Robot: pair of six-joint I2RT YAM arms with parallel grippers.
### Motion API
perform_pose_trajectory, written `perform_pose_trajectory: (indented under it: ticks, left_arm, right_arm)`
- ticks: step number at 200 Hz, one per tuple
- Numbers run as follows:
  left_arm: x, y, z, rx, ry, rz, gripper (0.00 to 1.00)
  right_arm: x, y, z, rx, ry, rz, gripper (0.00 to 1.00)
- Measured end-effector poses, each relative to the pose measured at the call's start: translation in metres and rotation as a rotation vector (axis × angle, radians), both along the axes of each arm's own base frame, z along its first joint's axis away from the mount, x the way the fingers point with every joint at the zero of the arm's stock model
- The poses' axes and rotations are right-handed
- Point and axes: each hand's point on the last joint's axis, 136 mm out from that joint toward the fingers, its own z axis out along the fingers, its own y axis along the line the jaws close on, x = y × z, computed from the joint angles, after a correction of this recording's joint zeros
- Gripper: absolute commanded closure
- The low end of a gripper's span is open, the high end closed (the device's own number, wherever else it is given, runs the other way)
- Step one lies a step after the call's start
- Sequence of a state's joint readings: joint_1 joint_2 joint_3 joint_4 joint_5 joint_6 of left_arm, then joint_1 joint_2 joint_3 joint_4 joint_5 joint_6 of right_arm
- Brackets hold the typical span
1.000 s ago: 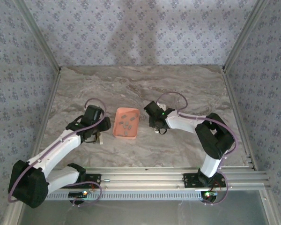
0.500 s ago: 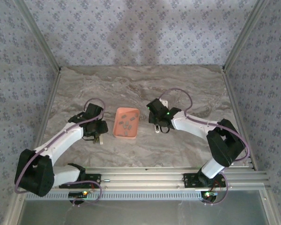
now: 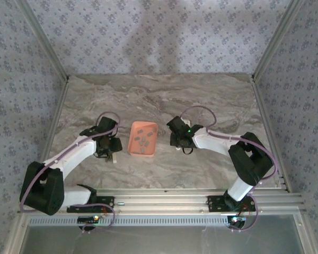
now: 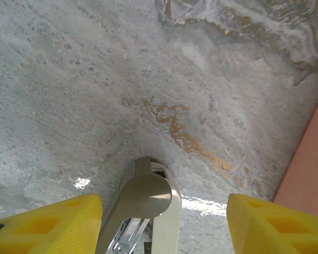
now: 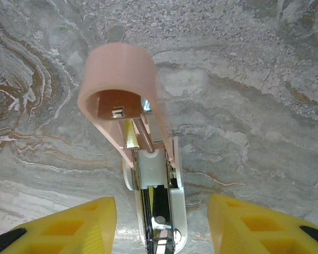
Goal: Load the staples into the stapler
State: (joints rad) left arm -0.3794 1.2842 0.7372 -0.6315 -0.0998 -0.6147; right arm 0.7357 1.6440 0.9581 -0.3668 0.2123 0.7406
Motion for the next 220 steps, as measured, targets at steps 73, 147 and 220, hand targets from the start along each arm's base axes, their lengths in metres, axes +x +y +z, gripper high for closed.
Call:
perform_pose_trajectory:
  ticks: [73,147,220]
  left_arm:
    - [-0.009,0.003,-0.029,0.042,0.116,-0.001,0.37]
    - [-0.022,0.0,-0.033,0.019,0.176,-0.01,0.39]
    - [-0.031,0.001,-0.038,0.013,0.207,-0.011,0.46]
  right_arm:
    - [-0.001,0.005,0.002,0.005,-0.009,0.024,0.51]
    - [0.001,0.011,0.007,0.026,-0.029,0.04,0.51]
    - [0.0,0.013,0.008,0.03,-0.036,0.048,0.51]
